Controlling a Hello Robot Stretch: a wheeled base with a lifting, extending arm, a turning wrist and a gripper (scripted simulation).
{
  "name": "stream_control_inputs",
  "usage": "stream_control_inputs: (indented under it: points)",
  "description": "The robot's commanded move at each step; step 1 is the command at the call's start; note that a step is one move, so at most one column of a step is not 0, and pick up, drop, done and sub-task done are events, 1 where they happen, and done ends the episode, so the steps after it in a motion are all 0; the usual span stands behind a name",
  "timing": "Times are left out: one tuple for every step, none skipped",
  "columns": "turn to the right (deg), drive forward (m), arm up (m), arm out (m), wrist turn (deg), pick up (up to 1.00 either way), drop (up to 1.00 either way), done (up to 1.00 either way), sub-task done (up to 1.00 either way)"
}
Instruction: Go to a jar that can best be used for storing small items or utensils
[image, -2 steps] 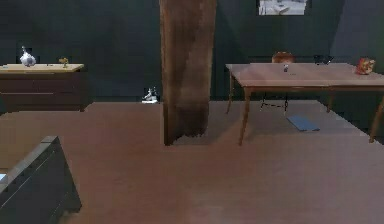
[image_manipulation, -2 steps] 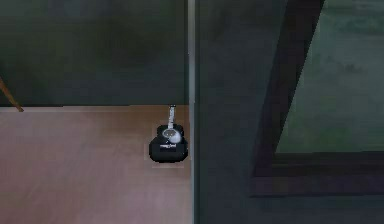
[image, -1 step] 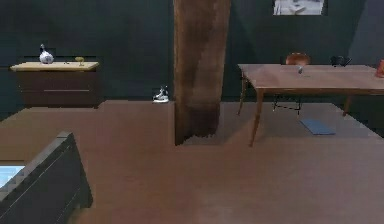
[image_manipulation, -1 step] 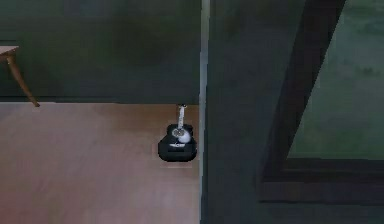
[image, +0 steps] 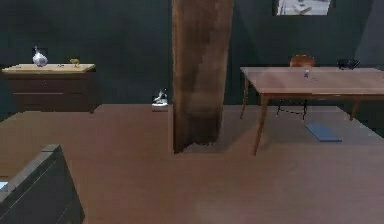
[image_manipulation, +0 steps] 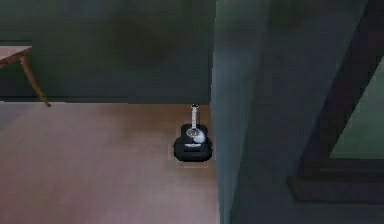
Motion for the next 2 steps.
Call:
stream_control_inputs:
  points:
    - [-27.0, 0.00, 0.00, 0.00, 0.0, 0.00, 0.00, 0.00, 0.00]
    - [0.0, 1.00, 0.00, 0.00, 0.0, 0.00, 0.00, 0.00, 0.00]
